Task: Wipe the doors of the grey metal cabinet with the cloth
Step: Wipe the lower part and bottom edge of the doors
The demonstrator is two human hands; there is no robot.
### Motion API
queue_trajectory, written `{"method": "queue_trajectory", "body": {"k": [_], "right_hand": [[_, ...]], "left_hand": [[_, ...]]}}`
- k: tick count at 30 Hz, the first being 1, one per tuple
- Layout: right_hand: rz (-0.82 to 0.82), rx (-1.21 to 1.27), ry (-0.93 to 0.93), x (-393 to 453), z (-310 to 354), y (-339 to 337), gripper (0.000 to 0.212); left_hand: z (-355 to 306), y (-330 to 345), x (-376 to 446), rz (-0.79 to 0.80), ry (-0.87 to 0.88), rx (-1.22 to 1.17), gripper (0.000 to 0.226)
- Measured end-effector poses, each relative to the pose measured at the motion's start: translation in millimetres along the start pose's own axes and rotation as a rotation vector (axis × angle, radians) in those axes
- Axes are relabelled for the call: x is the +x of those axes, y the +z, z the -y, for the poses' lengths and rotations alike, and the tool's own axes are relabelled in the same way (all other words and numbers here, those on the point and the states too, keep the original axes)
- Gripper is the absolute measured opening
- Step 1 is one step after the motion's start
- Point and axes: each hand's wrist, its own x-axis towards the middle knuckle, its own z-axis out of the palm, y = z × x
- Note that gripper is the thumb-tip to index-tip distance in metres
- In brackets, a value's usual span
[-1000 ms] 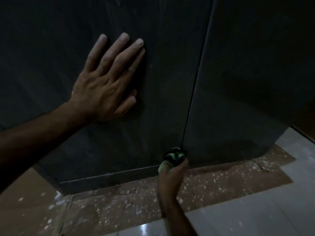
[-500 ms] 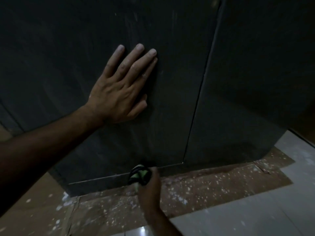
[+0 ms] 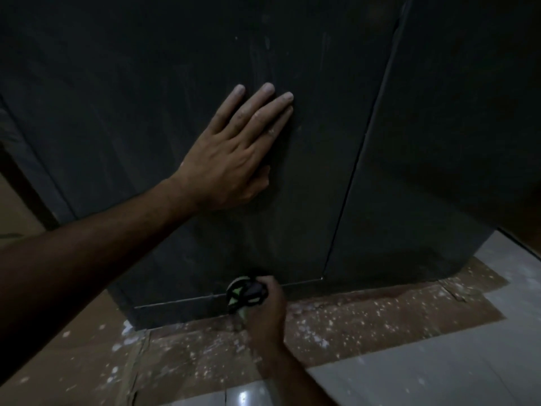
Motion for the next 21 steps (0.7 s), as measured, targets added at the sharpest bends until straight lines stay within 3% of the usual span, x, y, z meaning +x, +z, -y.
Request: {"method": "queue_trajectory", "body": {"k": [3, 5, 7, 11, 13, 15, 19, 21], "right_hand": [[-0.431, 0.222, -0.034, 14.9, 30.5, -41.5, 0.056], [-0.609, 0.203, -0.038, 15.5, 45.1, -52.8, 0.052], [-0.561, 0.130, -0.027, 0.5, 48.3, -33.1, 0.053], [-0.036, -0.040, -0.001, -27.4, 17.1, 60.4, 0.055], [0.130, -0.092, 0.009, -24.5, 0.9, 87.2, 0.053], [0.057, 0.007, 0.019, -17.5, 1.1, 74.7, 0.048], [-0.385, 0.087, 0.214, 2.2, 4.9, -2.7, 0.049], [-0.467, 0.059, 0.260, 6.5, 3.8, -2.7, 0.050]], "left_hand": [[7.7, -7.0, -7.8, -0.020, -0.022, -0.025, 0.083], [15.2, -13.4, -20.5, -0.031, -0.036, -0.006, 0.081], [22.6, -17.2, -32.6, -0.015, -0.030, 0.017, 0.081], [30.5, -26.0, -51.2, 0.009, -0.039, 0.030, 0.079], [34.1, -30.3, -59.6, 0.019, -0.033, 0.030, 0.078], [42.2, -35.7, -67.1, 0.031, -0.040, 0.035, 0.080], [59.4, -44.0, -87.2, 0.055, -0.089, 0.036, 0.081], [64.1, -44.0, -93.8, 0.070, -0.082, 0.053, 0.080]]}}
